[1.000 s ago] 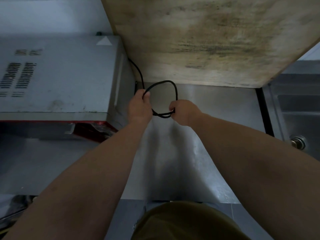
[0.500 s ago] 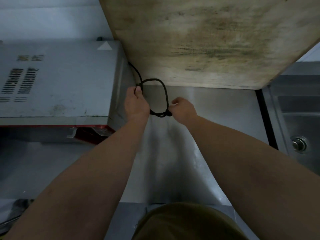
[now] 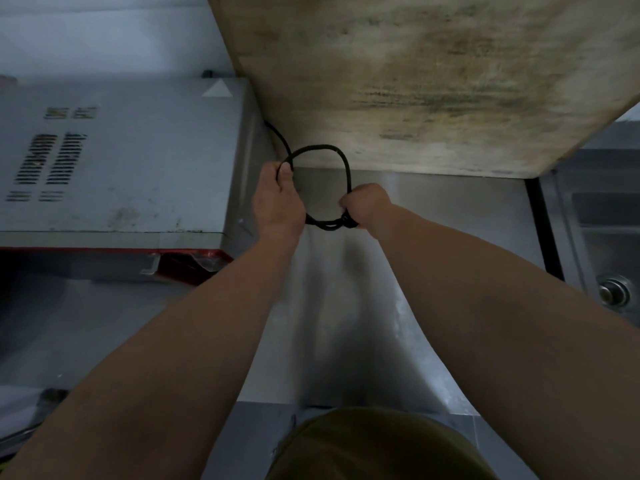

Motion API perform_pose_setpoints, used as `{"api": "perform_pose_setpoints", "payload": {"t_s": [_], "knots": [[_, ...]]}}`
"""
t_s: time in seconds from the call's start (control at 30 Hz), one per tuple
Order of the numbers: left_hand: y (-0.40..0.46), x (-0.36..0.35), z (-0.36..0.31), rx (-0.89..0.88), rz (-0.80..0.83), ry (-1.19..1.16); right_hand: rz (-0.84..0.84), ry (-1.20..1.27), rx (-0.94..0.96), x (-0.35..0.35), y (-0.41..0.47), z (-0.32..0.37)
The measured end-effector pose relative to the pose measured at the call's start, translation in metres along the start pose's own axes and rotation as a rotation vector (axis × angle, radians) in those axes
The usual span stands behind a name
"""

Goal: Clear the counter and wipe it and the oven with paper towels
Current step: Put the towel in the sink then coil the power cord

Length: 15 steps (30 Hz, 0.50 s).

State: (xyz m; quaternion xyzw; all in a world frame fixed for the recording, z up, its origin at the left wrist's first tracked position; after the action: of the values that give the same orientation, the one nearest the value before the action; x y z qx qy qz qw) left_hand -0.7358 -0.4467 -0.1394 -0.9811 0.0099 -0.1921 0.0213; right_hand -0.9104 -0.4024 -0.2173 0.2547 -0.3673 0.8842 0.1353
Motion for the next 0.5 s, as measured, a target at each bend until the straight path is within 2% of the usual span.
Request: {"api": "perform_pose_setpoints", "payload": {"t_s": [0.1, 0.2, 0.3, 0.37, 0.5], "knots": [[0.006, 0.011, 0.004, 0.025, -0.055, 0.005, -0.015, -0.154, 0.063, 0.005, -0.006, 0.005], [0.008, 0.022, 0.013, 0.109, -0.151, -0.036, -0.006, 0.023, -0.002, 0.004, -0.009, 0.001], [0.0, 0.022, 0.011, 0.127, -0.189, 0.02, -0.037, -0.102, 0.044, 0.005, -0.011, -0.005], [-0.005, 0.019, 0.007, 0.124, -0.198, 0.07, -0.099, -0.017, 0.055, 0.01, -0.015, -0.014], [-0.013, 0.012, -0.006, 0.117, -0.219, 0.192, -0.179, -0.041, 0.078, 0.016, -0.032, -0.027]]}}
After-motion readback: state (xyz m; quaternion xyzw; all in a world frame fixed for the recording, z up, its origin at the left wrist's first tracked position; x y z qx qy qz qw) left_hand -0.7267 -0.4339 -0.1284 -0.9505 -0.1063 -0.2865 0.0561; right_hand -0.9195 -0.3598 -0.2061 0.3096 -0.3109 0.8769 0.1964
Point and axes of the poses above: each hand's wrist, its own y-axis towards the middle knuckle, its own x-axis out of the back of the hand, z = x × y, the point moved 6 cm from there along y, towards the middle knuckle, and after that the axes turned 5 degrees about -y, right-handed, at the moved point
